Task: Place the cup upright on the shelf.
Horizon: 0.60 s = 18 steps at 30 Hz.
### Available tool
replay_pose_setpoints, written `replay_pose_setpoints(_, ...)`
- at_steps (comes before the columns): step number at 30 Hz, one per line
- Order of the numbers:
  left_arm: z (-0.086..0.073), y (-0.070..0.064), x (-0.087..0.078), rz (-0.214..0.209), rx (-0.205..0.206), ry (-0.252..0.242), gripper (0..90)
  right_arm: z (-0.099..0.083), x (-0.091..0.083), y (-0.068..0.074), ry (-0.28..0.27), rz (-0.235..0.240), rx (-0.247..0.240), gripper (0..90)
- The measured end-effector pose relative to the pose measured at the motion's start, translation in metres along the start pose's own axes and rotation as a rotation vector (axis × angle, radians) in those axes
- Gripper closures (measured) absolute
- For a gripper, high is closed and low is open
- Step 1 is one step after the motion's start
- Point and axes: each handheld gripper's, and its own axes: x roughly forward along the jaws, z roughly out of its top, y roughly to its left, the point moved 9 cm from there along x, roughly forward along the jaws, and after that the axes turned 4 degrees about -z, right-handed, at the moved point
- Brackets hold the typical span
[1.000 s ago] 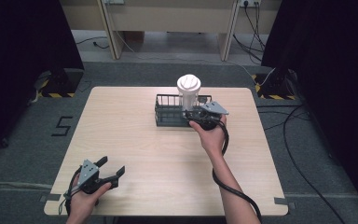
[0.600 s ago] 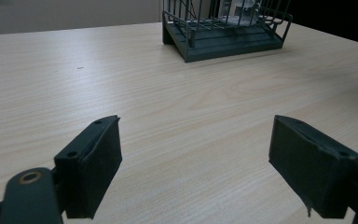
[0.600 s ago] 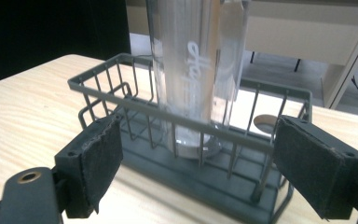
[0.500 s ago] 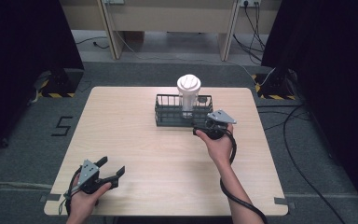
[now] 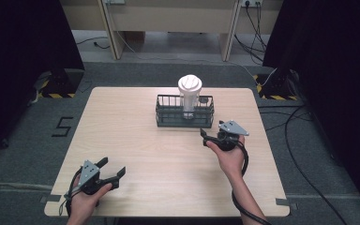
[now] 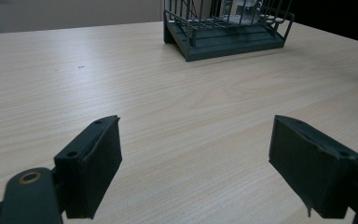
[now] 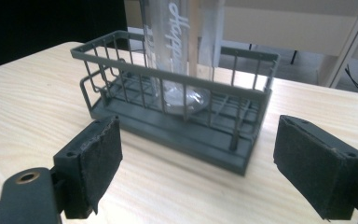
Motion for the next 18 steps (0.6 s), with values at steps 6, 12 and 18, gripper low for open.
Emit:
replay_pose_setpoints(6,0.0,0.0,0.0,0.001,0.0,0.001,16.4,-0.014,-0.014,-0.007,0.007,-0.002,0.013,16.2)
replay_pose_setpoints(12,-0.001,0.0,0.0,0.003,0.001,0.004,16.4,-0.027,-0.027,-0.015,0.016,-0.008,0.025,16.2)
replay_pose_setpoints(18,-0.001,0.001,0.0,0.005,-0.001,0.003,16.3,-0.037,-0.037,-0.02,0.016,-0.018,0.02,16.1)
